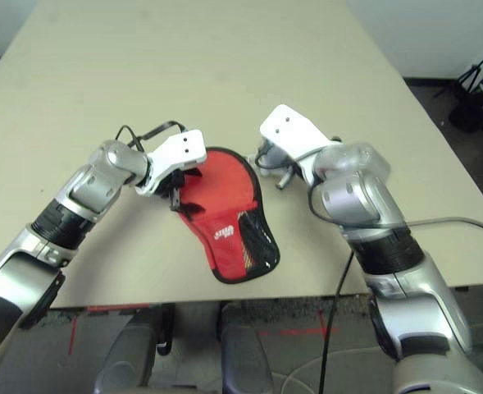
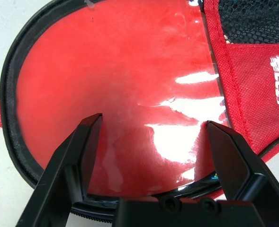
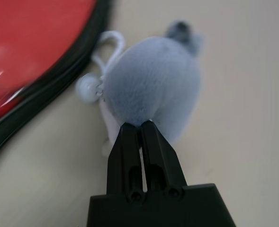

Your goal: Store the ping-pong paddle in its case and zip it.

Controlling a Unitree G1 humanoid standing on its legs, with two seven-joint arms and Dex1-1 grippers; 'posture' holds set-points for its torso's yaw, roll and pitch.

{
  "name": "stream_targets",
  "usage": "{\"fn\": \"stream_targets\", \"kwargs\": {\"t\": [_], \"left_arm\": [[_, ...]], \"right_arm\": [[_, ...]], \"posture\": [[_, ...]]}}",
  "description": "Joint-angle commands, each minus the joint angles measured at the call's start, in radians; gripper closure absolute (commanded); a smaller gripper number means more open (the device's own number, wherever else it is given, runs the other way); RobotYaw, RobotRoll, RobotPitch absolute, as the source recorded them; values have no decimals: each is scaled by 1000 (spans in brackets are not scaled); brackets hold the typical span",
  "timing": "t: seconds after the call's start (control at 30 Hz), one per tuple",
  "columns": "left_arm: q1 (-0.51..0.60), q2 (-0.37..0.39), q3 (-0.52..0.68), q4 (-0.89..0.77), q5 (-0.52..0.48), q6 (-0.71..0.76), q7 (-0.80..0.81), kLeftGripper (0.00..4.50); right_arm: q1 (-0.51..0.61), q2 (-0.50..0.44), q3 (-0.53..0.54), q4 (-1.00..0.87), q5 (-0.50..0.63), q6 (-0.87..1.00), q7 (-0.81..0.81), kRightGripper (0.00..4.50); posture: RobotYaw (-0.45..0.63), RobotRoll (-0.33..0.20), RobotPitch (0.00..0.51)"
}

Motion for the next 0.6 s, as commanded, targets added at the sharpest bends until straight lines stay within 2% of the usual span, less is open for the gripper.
{"fn": "stream_targets", "kwargs": {"t": [0.03, 0.2, 0.27, 0.37, 0.6], "left_arm": [[48, -5, -75, 45, 23, 10, -15, 0], [47, -5, -77, 52, 24, 1, -21, 0], [47, -5, -77, 54, 25, -2, -22, 0], [46, -11, -78, 61, 27, -6, -24, 0], [49, -9, -76, 66, 31, -13, -32, 0]], "right_arm": [[117, -87, 4, -149, 72, 89, 39, 4445], [338, -240, -69, -365, 179, 179, 58, 4445], [379, -265, -93, -398, 212, 190, 45, 4445], [528, -328, -154, -494, 270, 221, 50, 4445], [616, -358, -251, -563, 356, 242, 14, 4445]], "posture": [[-1, 0, 254], [-16, 0, 261], [-18, 0, 263], [-26, 0, 270], [-29, 0, 272]]}}
